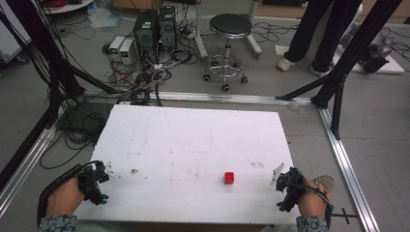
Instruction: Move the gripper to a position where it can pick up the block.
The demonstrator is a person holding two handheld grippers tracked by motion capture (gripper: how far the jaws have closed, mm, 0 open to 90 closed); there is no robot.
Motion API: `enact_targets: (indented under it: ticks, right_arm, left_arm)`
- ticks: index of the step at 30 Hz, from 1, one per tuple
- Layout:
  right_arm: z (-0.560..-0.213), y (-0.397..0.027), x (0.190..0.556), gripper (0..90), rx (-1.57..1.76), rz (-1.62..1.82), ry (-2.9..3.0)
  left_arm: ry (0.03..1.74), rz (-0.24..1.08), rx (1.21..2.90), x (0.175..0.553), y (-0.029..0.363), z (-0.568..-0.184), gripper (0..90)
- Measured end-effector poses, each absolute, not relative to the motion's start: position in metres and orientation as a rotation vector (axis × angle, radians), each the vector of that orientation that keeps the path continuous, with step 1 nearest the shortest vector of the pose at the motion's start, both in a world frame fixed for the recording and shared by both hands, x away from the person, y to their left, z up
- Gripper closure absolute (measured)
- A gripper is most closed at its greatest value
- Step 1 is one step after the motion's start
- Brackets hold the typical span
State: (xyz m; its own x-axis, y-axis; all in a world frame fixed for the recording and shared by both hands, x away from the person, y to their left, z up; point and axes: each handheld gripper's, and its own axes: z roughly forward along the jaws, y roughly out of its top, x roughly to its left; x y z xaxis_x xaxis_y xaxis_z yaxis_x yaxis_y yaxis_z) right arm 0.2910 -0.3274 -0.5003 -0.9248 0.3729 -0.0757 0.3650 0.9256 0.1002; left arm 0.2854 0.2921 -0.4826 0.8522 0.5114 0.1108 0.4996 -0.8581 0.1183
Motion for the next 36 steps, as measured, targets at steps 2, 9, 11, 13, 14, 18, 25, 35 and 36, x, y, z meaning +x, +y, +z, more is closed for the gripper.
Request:
enact_targets:
  ticks: [2,9,11,13,14,18,25,35,36]
  right_arm:
    - [-0.497,-0.328,0.295,2.6,0.553,0.121,2.998]
    - [-0.486,-0.331,0.31,2.6,0.494,0.155,3.007]
    - [-0.484,-0.33,0.314,2.6,0.469,0.165,3.018]
    - [-0.481,-0.33,0.317,2.6,0.453,0.177,3.025]
    - [-0.479,-0.33,0.319,2.6,0.439,0.185,3.03]
    - [-0.472,-0.327,0.325,2.6,0.408,0.188,3.03]
    - [-0.457,-0.315,0.336,2.6,0.348,0.19,3.032]
    - [-0.442,-0.292,0.351,2.6,0.262,0.192,3.041]
    - [-0.439,-0.285,0.354,2.6,0.245,0.176,3.037]
  left_arm:
    - [0.81,0.218,2.931,0.285,0.292,-0.483,21.7]
    - [0.809,0.211,2.93,0.285,0.291,-0.484,21.7]
    - [0.802,0.21,2.937,0.285,0.291,-0.483,21.7]
    - [0.802,0.211,2.934,0.286,0.291,-0.484,21.7]
    - [0.802,0.211,2.933,0.286,0.291,-0.484,21.7]
    - [0.802,0.222,2.932,0.285,0.291,-0.484,21.7]
    - [0.798,0.214,2.934,0.286,0.291,-0.485,21.7]
    - [0.8,0.22,2.928,0.286,0.292,-0.485,21.7]
    - [0.797,0.216,2.929,0.286,0.292,-0.485,21.7]
